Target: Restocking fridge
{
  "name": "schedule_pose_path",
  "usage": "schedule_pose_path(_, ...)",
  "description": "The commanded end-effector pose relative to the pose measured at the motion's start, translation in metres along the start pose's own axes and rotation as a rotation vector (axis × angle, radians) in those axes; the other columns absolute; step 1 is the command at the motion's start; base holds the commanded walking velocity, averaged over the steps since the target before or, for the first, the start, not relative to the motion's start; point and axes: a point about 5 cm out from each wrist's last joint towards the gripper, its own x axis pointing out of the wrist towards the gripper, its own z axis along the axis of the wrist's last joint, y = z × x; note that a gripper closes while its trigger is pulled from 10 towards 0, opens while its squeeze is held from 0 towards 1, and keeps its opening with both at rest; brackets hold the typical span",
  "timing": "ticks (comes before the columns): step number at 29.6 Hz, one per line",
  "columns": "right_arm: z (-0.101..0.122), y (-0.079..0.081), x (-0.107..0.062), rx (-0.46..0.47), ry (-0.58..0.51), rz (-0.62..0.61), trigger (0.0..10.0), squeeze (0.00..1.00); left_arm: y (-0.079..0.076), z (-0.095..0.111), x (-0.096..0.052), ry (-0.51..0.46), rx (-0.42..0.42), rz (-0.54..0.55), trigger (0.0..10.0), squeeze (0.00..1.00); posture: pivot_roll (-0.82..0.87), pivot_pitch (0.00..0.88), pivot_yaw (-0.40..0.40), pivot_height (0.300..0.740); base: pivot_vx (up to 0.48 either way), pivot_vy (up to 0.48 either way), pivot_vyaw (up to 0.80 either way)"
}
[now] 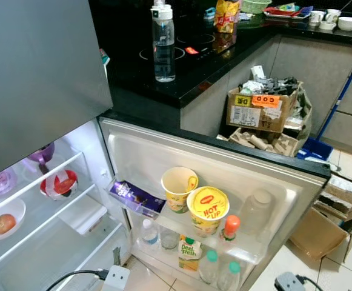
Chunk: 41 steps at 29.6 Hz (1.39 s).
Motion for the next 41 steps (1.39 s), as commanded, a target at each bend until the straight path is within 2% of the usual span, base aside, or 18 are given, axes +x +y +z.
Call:
schedule_pose_path(1, 0.002, -0.003, -0.002, -0.005, -0.011, -0.002, 10.0, 0.00, 0.006, 0.001, 0.000, -0.008, -0.001, 0.012, 10.0, 0.00, -0.10, 0.000, -0.016, 0.740, 0.000, -0.472, 0.00)
schedule_pose_path(2, 0.008, -0.007, -0.004, -0.023, -0.018, 0.012, 10.0, 0.00, 0.005, 0.000, 0.000, -0.009, -0.010, 0.009, 10.0, 0.00, -0.10, 0.000, -0.017, 0.740, 0.000, -0.480, 0.00)
schedule_pose_path(3, 0.023, -0.012, -0.008, -0.062, -0.054, 0.097, 10.0, 0.00, 0.006, 0.001, 0.000, -0.016, -0.023, 0.017, 10.0, 0.00, -0.10, 0.000, -0.018, 0.740, 0.000, 0.000, 0.00)
schedule_pose_path(5, 0.029, -0.012, -0.009, -0.079, -0.075, 0.157, 10.0, 0.00, 0.008, 0.001, -0.001, -0.022, -0.030, 0.027, 10.0, 0.00, -0.10, 0.000, -0.018, 0.740, 0.000, 0.000, 0.00)
schedule_pose_path(8, 0.031, -0.012, -0.011, -0.090, -0.080, 0.189, 10.0, 0.00, 0.009, 0.001, -0.001, -0.023, -0.034, 0.031, 10.0, 0.00, -0.10, 0.000, -0.020, 0.740, 0.000, 0.000, 0.00)
schedule_pose_path(10, 0.031, -0.015, -0.023, -0.124, -0.087, 0.297, 10.0, 0.00, 0.017, 0.001, -0.001, -0.027, -0.066, 0.058, 10.0, 0.00, -0.10, 0.000, -0.018, 0.740, 0.000, 0.000, 0.00)
schedule_pose_path(12, 0.030, -0.016, -0.027, -0.134, -0.085, 0.326, 10.0, 0.00, 0.020, 0.001, -0.001, -0.030, -0.075, 0.064, 10.0, 0.00, -0.10, 0.000, -0.018, 0.740, 0.000, 0.000, 0.00)
schedule_pose_path(17, 0.026, -0.015, -0.044, -0.183, -0.079, 0.503, 10.0, 0.00, 0.030, 0.005, -0.002, -0.053, -0.117, 0.094, 10.0, 0.00, -0.10, 0.000, -0.017, 0.740, 0.000, 0.000, 0.00)
schedule_pose_path(18, 0.037, -0.016, -0.057, -0.226, -0.138, 0.580, 10.0, 0.00, 0.040, 0.011, -0.003, -0.091, -0.162, 0.117, 10.0, 0.00, -0.10, 0.000, -0.019, 0.740, 0.000, 0.000, 0.00)
schedule_pose_path(20, 0.043, -0.016, -0.062, -0.243, -0.165, 0.607, 10.0, 0.00, 0.044, 0.013, -0.004, -0.107, -0.181, 0.126, 10.0, 0.00, -0.10, 0.000, -0.019, 0.740, 0.000, 0.000, 0.00)
schedule_pose_path(22, 0.065, -0.016, -0.077, -0.281, -0.257, 0.681, 10.0, 0.00, 0.054, 0.022, -0.005, -0.159, -0.233, 0.143, 10.0, 0.00, -0.10, 0.000, -0.017, 0.740, 0.000, 0.000, 0.00)
schedule_pose_path(24, 0.065, -0.016, -0.077, -0.281, -0.257, 0.681, 10.0, 0.00, 0.054, 0.022, -0.005, -0.159, -0.233, 0.143, 10.0, 0.00, -0.10, 0.000, -0.017, 0.740, 0.000, 0.000, 0.00)
schedule_pose_path(28, 0.125, -0.002, -0.111, -0.445, -0.432, 0.787, 10.0, 0.00, 0.078, 0.054, -0.011, -0.338, -0.362, 0.122, 10.0, 0.00, -0.10, 0.000, -0.018, 0.740, 0.000, 0.000, 0.00)
schedule_pose_path(29, 0.125, -0.002, -0.111, -0.445, -0.432, 0.787, 10.0, 0.00, 0.078, 0.054, -0.011, -0.338, -0.362, 0.122, 10.0, 0.00, -0.10, 0.000, -0.018, 0.740, 0.000, 0.000, 0.00)
schedule_pose_path(32, 0.144, 0.008, -0.122, -0.517, -0.484, 0.818, 10.0, 0.00, 0.091, 0.072, -0.017, -0.437, -0.357, 0.089, 10.0, 0.00, -0.10, 0.000, -0.015, 0.740, 0.000, 0.000, 0.00)
schedule_pose_path(35, 0.147, 0.012, -0.125, -0.535, -0.490, 0.825, 10.0, 0.00, 0.096, 0.077, -0.019, -0.469, -0.370, 0.079, 10.0, 0.00, -0.09, 0.000, -0.015, 0.740, 0.000, 0.000, 0.00)
schedule_pose_path(38, 0.154, 0.021, -0.127, -0.570, -0.494, 0.836, 10.0, 0.00, 0.110, 0.095, -0.028, -0.599, -0.409, 0.016, 10.0, 0.00, -0.09, 0.000, -0.018, 0.740, 0.000, 0.000, 0.00)
schedule_pose_path(41, 0.155, 0.022, -0.127, -0.571, -0.491, 0.834, 10.0, 0.00, 0.112, 0.099, -0.030, -0.630, -0.414, -0.004, 10.0, 0.00, -0.09, 0.000, -0.018, 0.740, 0.000, 0.000, 0.00)
